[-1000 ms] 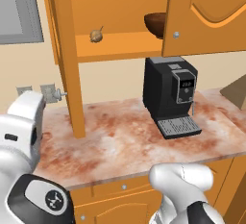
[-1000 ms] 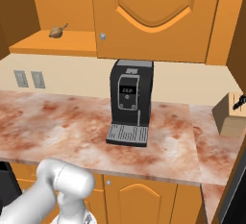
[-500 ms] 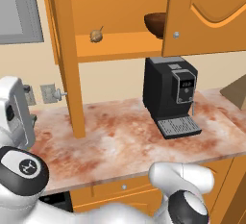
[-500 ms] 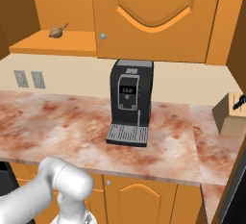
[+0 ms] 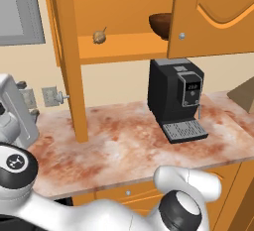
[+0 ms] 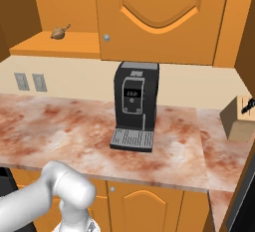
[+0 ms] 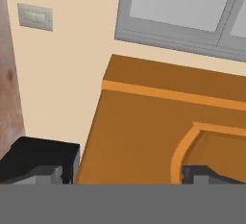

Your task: Pick the mug and place it in the sink. Pick the bowl and place it in the open cabinet and then close the cabinet.

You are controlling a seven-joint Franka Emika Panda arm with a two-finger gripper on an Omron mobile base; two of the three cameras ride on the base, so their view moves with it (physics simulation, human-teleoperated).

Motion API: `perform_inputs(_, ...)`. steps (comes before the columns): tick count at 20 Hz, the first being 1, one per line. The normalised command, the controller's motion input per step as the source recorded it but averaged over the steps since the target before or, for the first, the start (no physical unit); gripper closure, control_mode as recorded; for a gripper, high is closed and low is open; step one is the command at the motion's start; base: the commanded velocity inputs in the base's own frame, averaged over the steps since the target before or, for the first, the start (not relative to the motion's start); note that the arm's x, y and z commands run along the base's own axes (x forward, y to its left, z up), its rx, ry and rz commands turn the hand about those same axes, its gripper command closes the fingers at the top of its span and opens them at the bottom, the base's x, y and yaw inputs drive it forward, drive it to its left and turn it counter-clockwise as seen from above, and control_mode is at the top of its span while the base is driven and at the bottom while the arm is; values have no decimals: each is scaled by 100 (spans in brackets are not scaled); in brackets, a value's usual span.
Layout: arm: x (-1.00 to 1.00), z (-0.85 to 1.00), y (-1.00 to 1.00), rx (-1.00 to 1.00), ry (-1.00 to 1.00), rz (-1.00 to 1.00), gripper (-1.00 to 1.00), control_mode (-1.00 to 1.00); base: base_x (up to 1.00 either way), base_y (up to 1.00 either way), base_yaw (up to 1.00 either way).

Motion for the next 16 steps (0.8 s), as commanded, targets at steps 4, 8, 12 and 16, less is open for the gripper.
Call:
perform_inputs(4,0,0,-9,-9,0,-8,-100,-100,0,0,0)
perform_inputs(8,0,0,-49,-4,0,-2,-100,-100,0,0,0)
perform_inputs(12,3,0,-60,-2,0,-1,-100,-100,0,0,0)
perform_inputs(16,6,0,-69,-2,0,-1,-100,-100,0,0,0)
